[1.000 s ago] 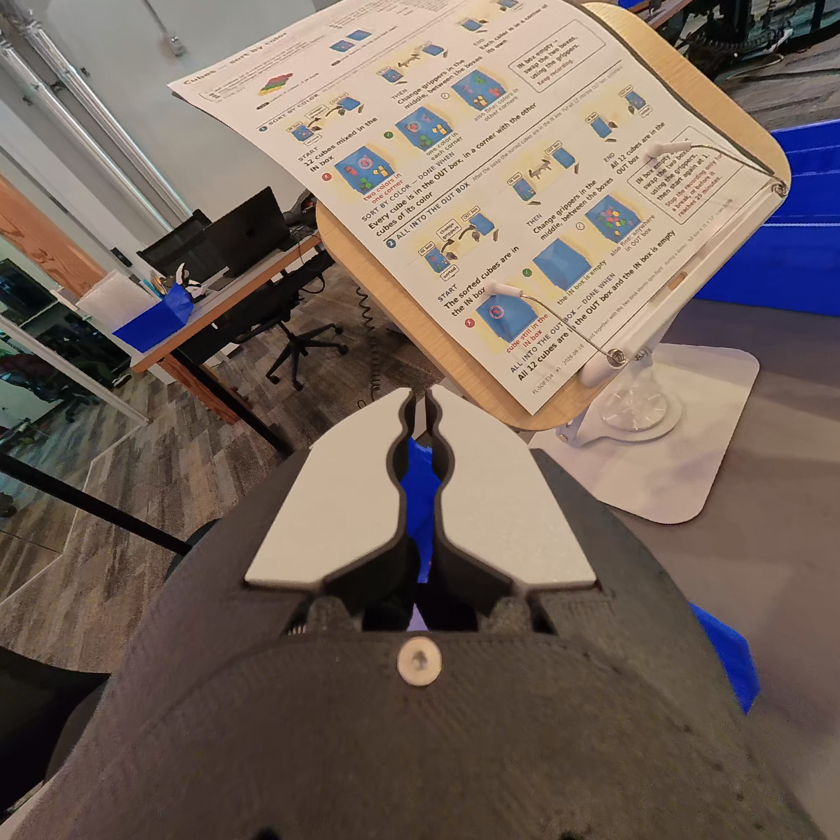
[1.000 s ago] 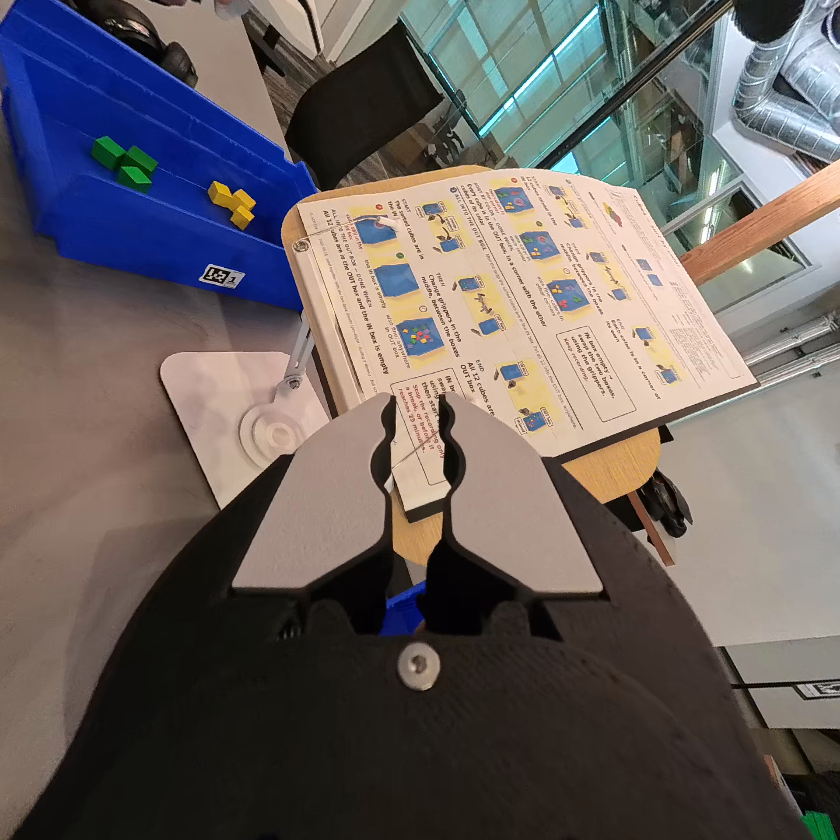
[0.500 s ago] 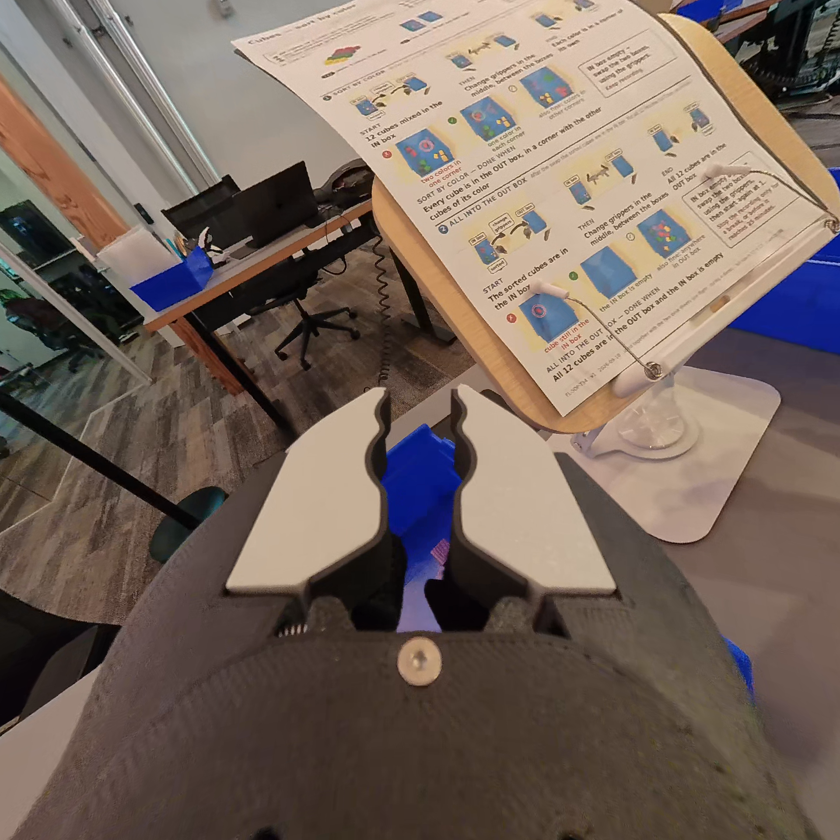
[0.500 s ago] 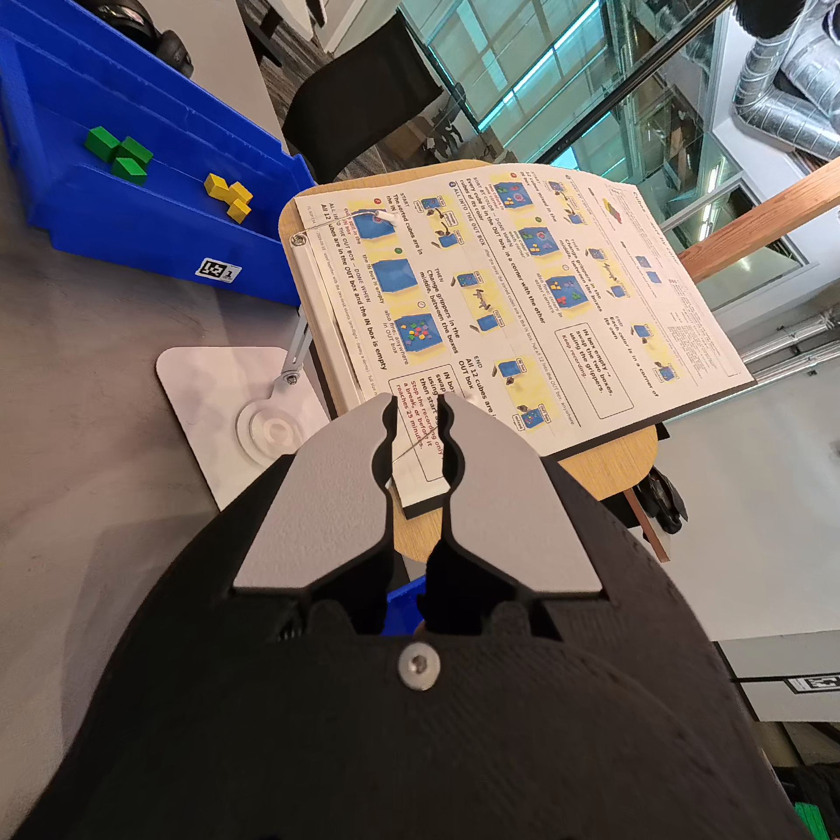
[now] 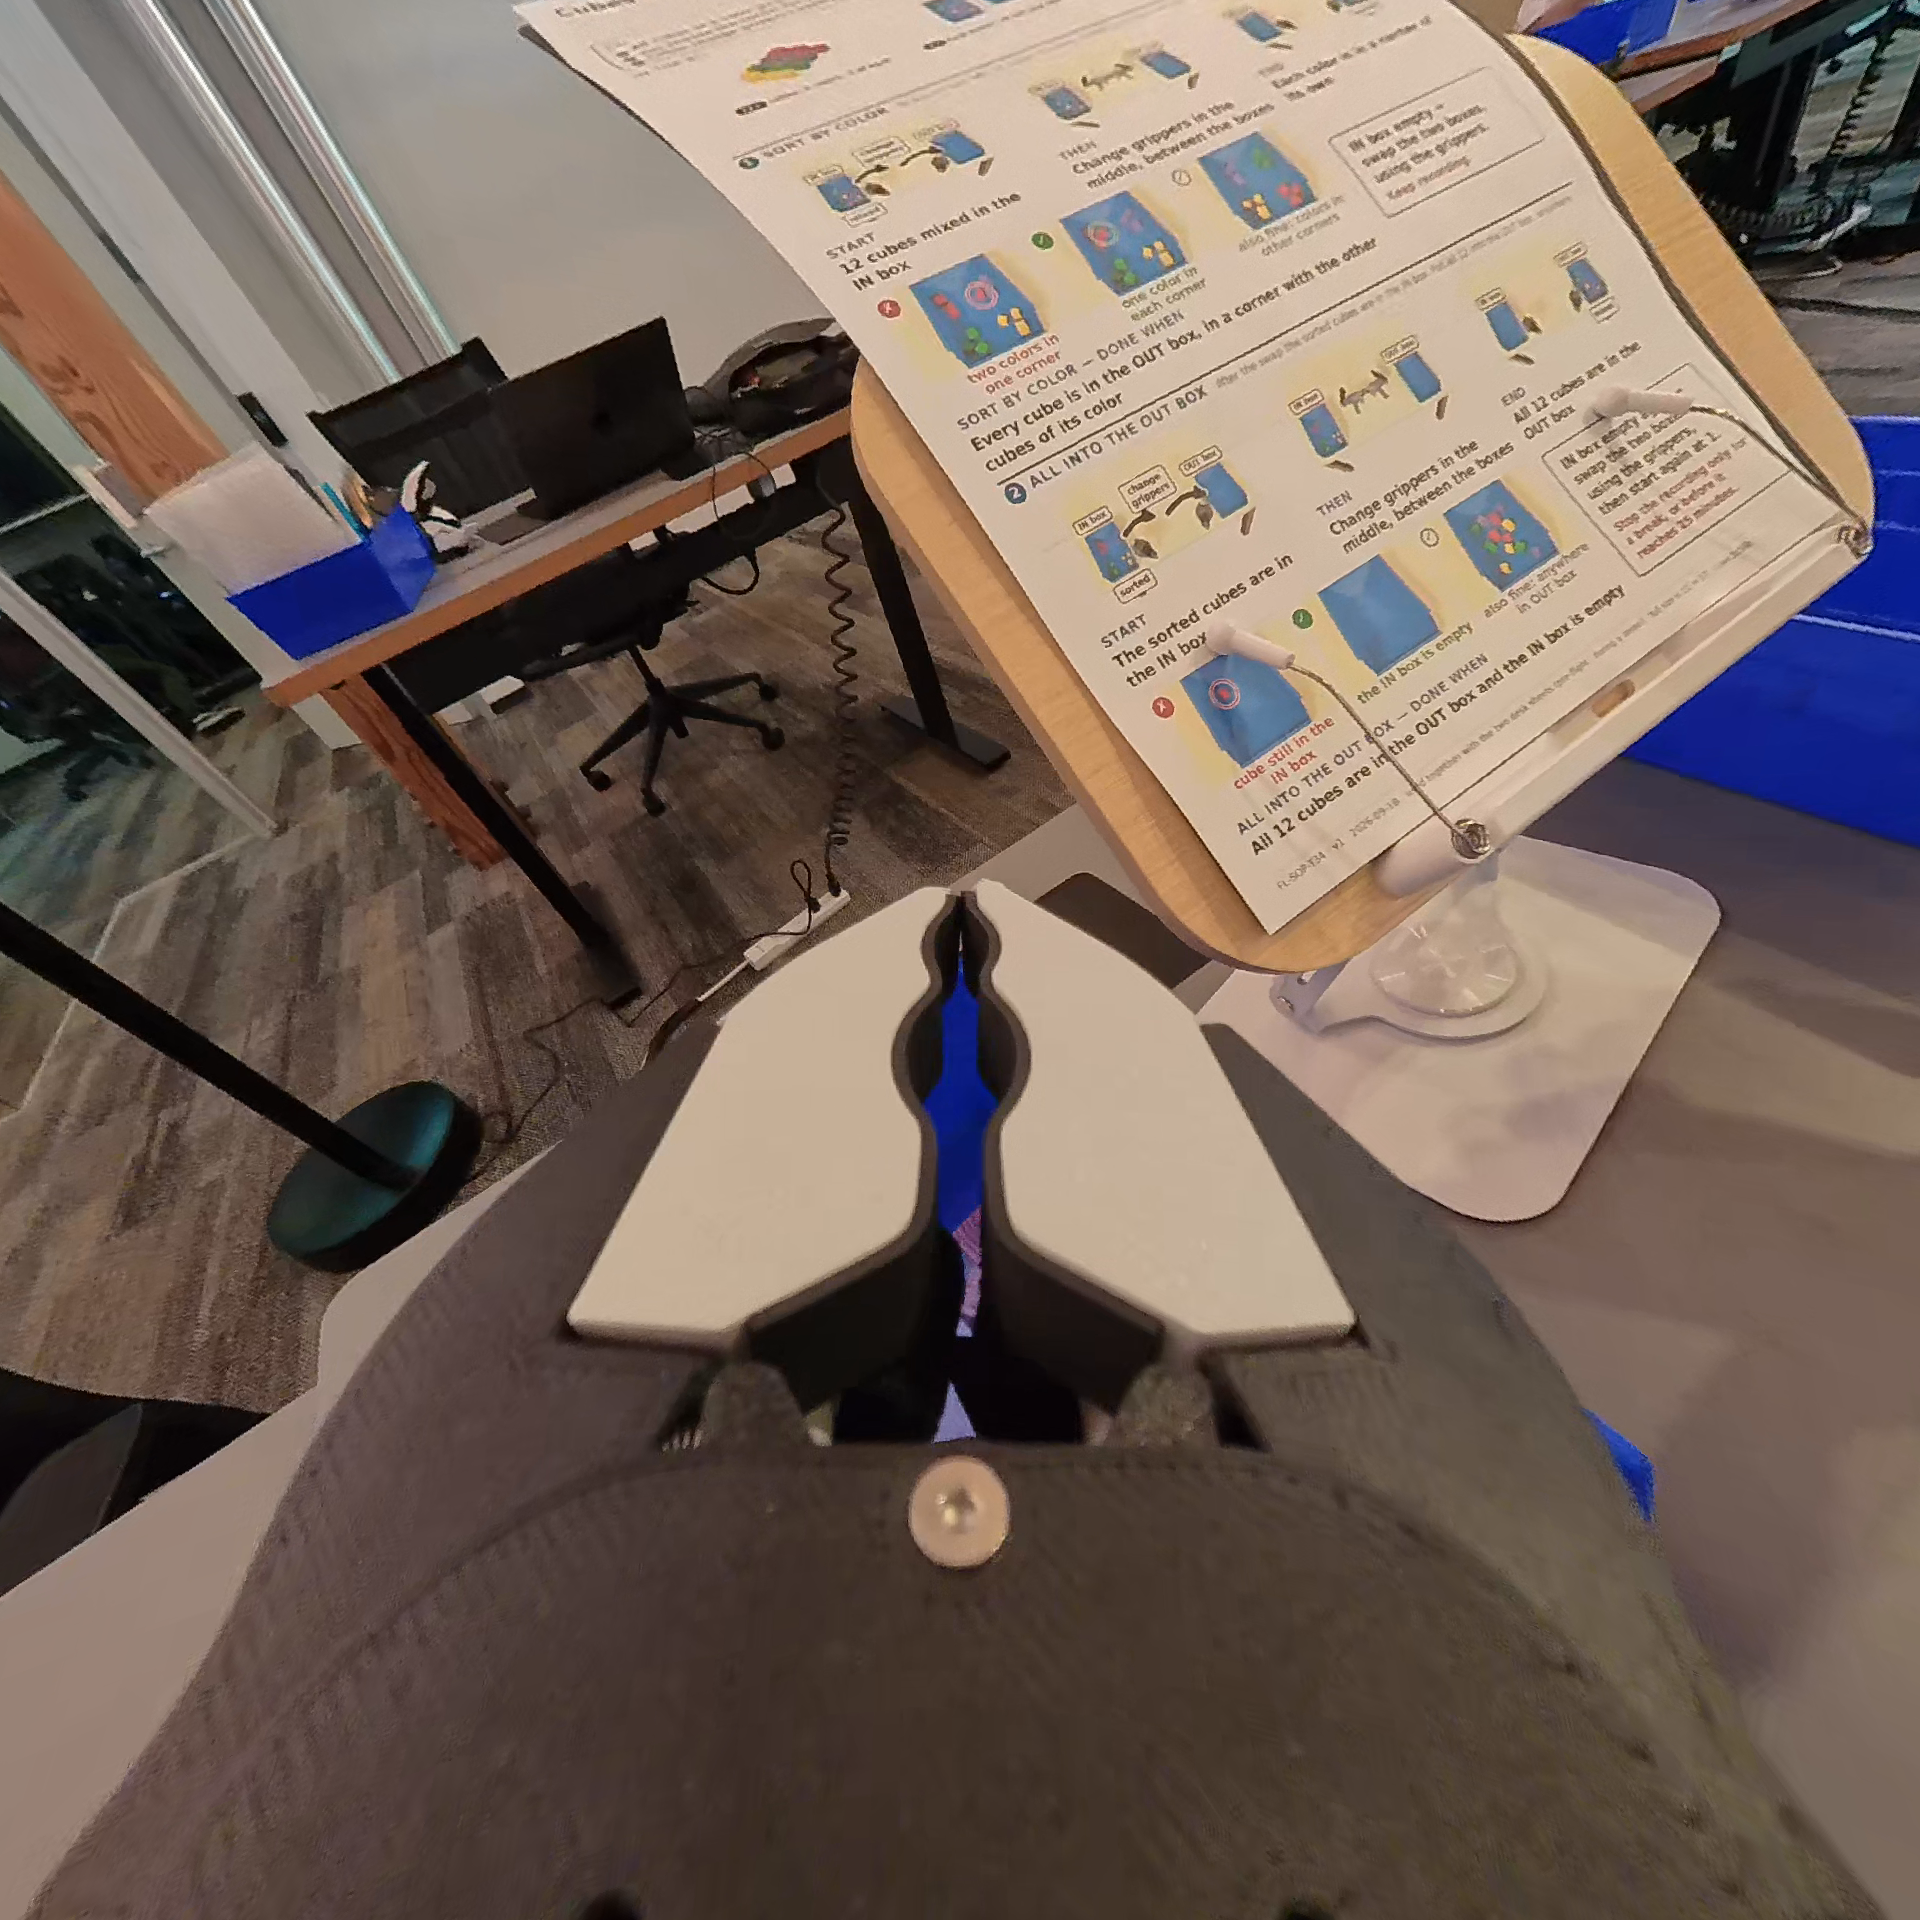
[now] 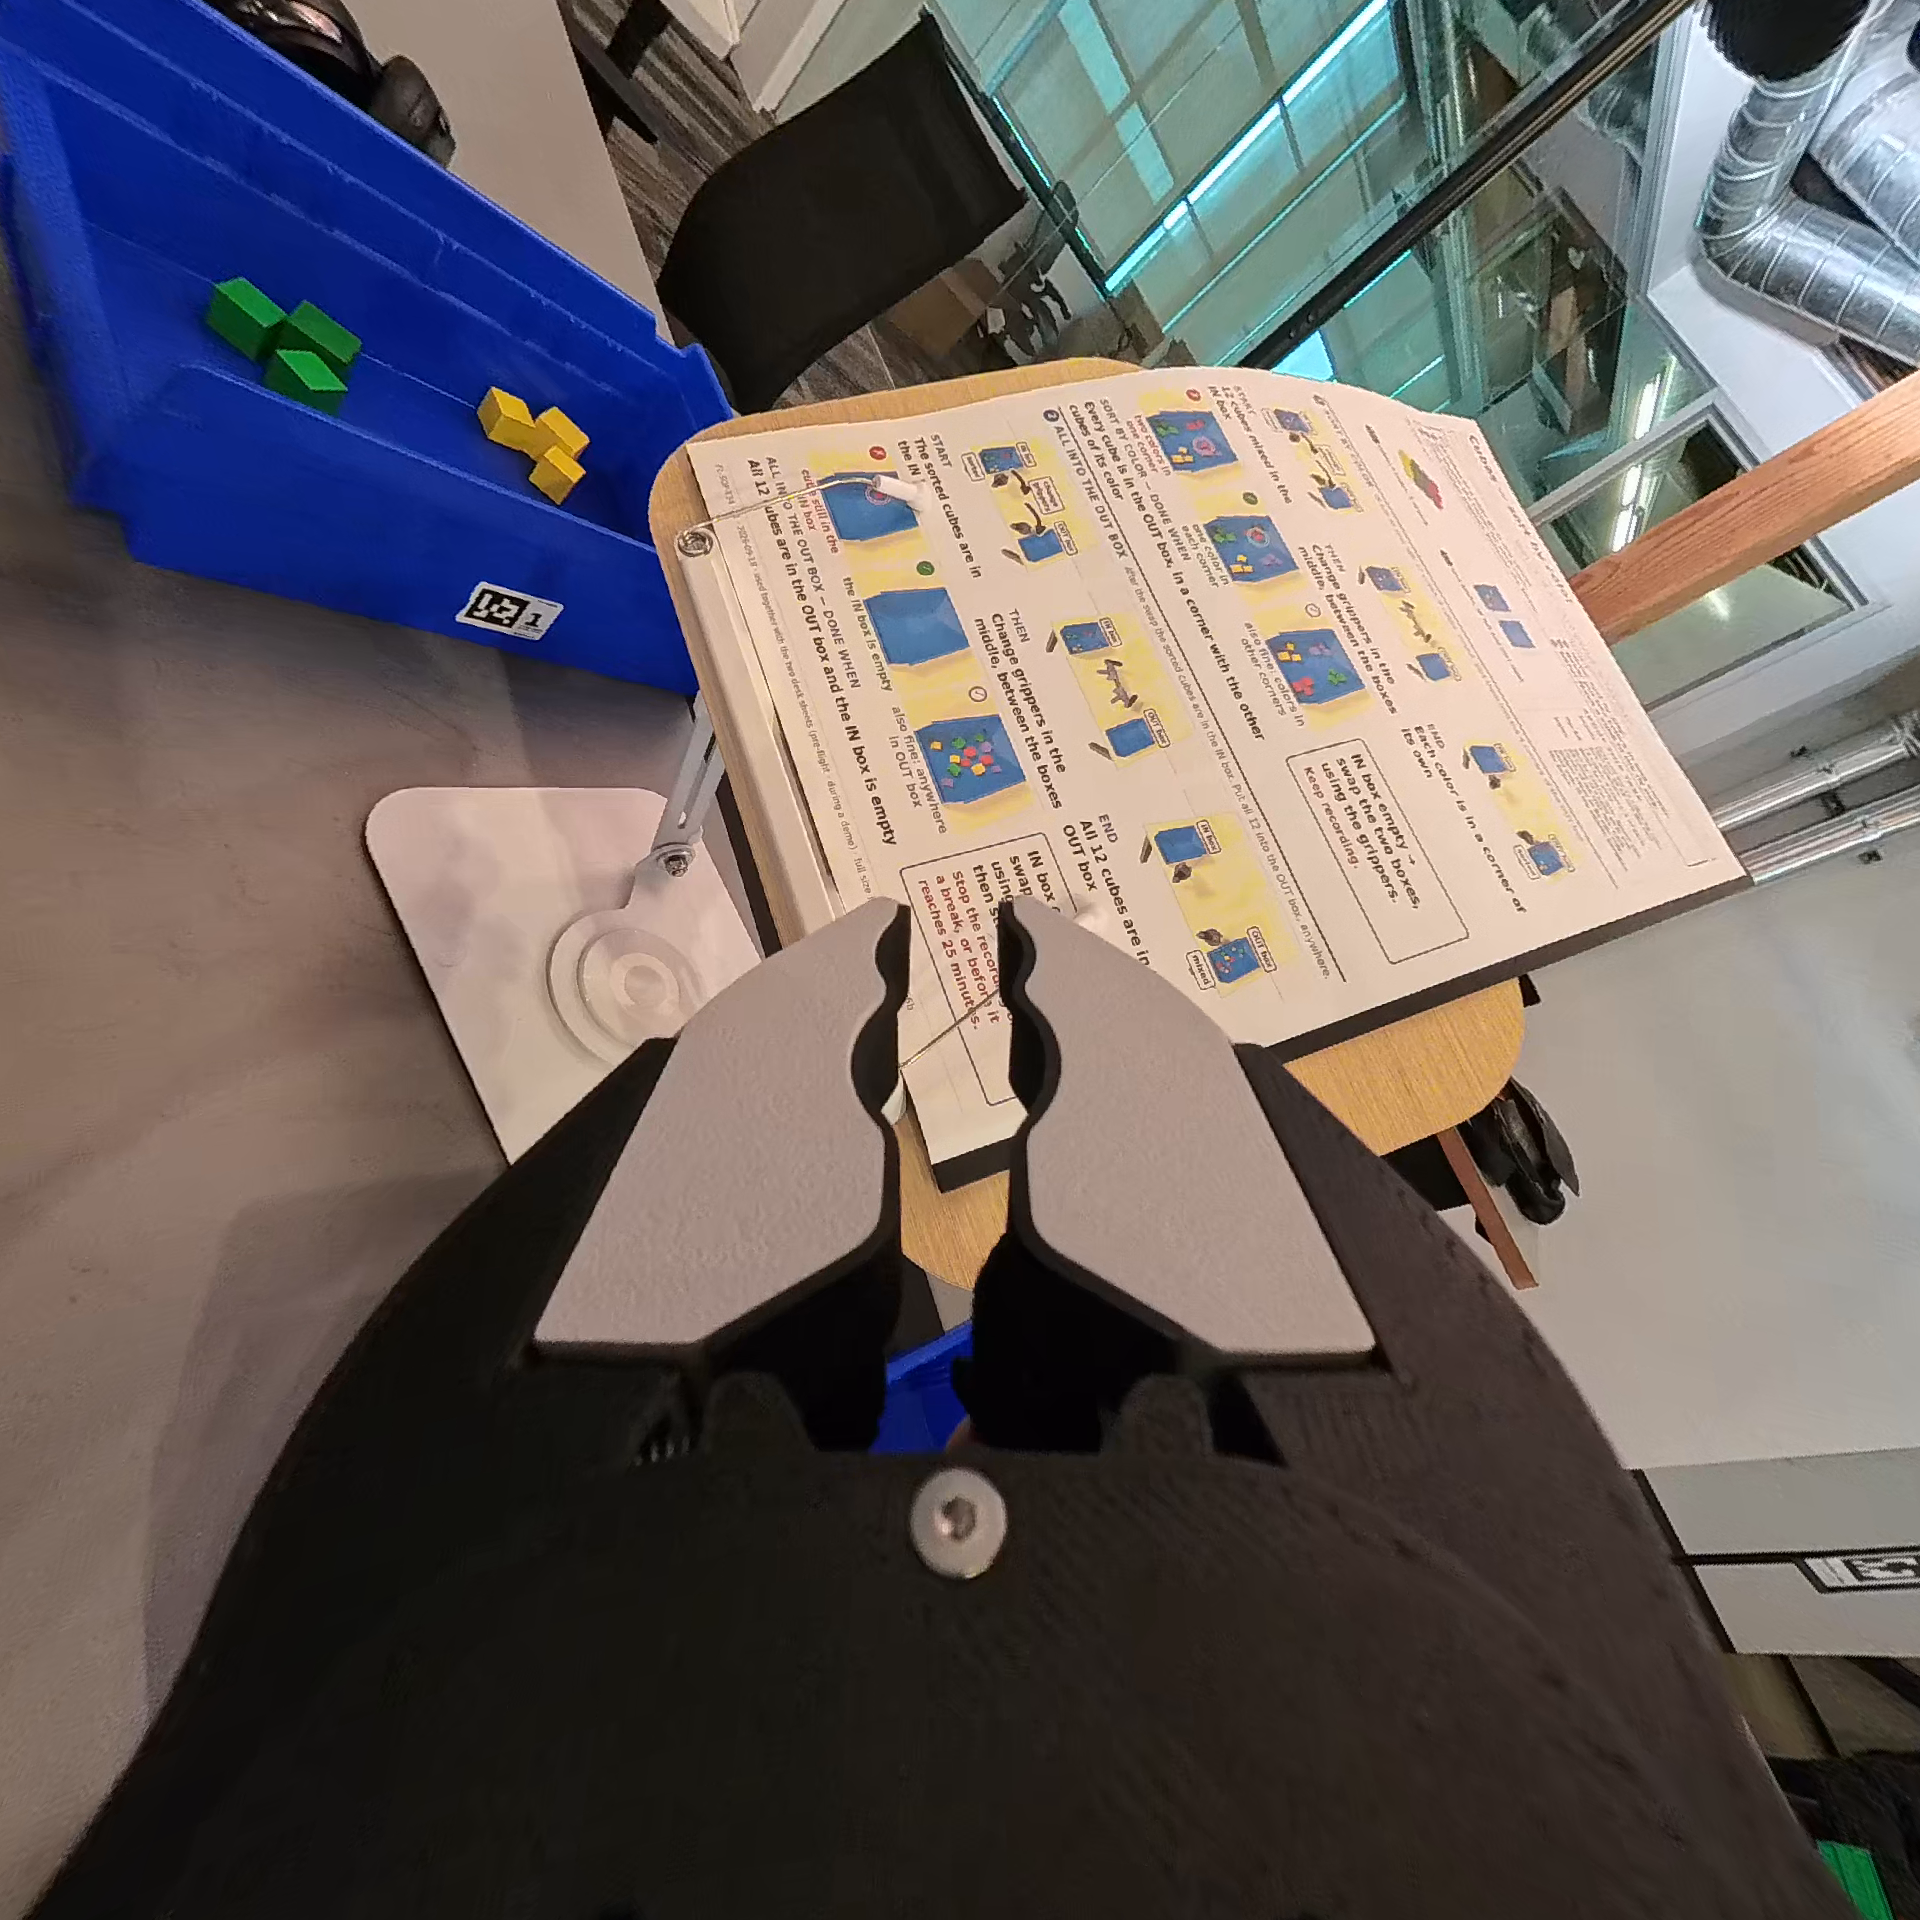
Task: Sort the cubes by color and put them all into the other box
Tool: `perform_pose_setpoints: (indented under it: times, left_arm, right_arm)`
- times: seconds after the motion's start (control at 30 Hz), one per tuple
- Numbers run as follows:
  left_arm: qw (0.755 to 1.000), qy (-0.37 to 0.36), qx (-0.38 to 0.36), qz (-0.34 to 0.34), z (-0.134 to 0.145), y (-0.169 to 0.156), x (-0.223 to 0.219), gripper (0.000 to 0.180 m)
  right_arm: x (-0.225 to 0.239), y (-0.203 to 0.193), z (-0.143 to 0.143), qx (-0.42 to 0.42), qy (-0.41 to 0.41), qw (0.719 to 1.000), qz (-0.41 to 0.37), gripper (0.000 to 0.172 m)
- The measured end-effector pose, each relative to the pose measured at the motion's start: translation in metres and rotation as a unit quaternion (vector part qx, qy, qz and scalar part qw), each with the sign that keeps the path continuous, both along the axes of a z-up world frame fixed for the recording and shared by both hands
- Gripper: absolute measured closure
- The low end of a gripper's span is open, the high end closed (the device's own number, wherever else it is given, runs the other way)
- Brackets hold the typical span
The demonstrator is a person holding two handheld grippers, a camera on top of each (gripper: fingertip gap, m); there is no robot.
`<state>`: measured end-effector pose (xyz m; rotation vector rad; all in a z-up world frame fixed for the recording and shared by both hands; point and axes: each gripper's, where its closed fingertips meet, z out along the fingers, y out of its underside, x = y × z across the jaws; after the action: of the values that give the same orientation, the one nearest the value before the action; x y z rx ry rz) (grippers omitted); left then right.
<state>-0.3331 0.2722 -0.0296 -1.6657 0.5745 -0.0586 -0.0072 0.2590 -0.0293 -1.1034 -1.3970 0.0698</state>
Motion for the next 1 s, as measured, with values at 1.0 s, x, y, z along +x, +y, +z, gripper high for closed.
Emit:
perform_pose_setpoints:
  times: [1.0]
  left_arm:
    - [0.847, 0.100, -0.522, -0.004, -0.230, -0.022, -0.012, 0.146]
  right_arm:
    - [-0.003, 0.004, -0.008, -0.008, -0.010, 1.000, 0.000, 0.156]
